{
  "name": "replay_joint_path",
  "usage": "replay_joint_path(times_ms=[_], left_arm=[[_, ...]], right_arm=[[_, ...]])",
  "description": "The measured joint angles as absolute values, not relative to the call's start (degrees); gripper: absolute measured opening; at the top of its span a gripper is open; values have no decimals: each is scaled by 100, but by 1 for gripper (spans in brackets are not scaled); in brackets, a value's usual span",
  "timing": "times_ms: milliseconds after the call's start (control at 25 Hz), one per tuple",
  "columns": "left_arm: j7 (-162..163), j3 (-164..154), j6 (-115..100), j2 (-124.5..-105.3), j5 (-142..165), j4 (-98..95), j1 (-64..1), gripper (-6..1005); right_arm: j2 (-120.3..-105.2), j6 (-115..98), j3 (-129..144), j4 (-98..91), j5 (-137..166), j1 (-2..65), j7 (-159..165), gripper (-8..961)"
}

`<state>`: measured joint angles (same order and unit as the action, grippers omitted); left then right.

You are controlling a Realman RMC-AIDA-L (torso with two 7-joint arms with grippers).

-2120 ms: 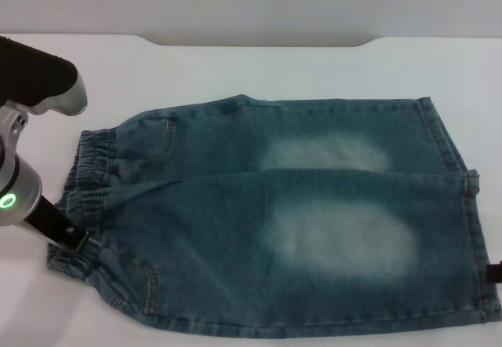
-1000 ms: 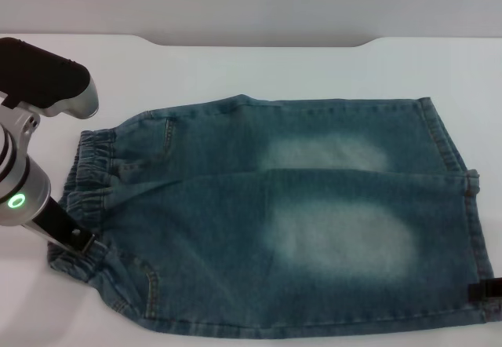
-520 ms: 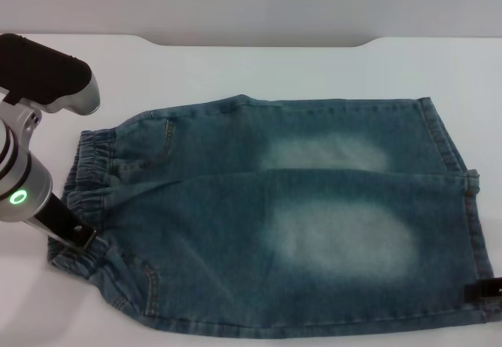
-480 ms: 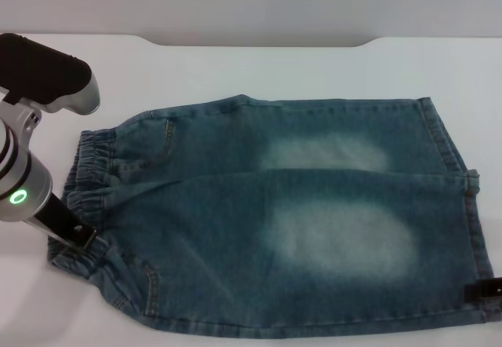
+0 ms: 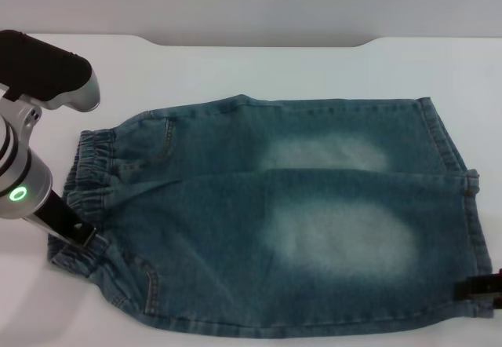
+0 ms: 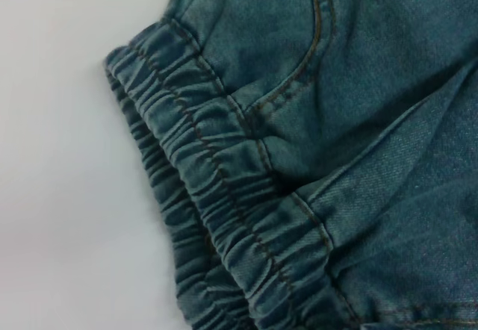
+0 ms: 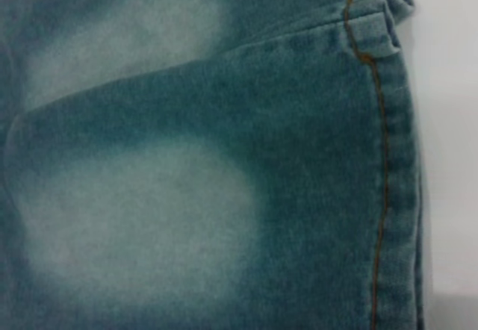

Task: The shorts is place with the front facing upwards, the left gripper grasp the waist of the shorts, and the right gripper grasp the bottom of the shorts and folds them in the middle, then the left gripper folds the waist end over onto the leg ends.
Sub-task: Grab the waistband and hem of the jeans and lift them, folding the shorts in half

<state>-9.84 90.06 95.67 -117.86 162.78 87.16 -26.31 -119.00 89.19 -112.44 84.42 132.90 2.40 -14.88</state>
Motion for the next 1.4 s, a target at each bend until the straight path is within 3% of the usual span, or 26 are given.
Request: replay_joint_path(times_ms=[520, 640, 840, 1400], left_arm=[[-994, 9050, 9541, -11768, 16277, 8705, -2662, 72], [-995, 9097, 9515, -11768, 16280, 8702, -2665, 73], [-997, 9267, 9408, -11774, 16353, 8768, -2639, 74], [-1002, 9554, 8850, -11769, 16352, 9178, -2315, 78]], right_arm=[[-11882, 9150, -11004, 8253, 13011, 423, -1871, 444], [-11879, 9182, -11025, 8271, 12980, 441, -1877, 212], [-11859, 9268, -11127, 8585, 12938, 457, -1896, 79], [-11867, 9451, -12046, 9835, 12874, 659, -2314, 76]])
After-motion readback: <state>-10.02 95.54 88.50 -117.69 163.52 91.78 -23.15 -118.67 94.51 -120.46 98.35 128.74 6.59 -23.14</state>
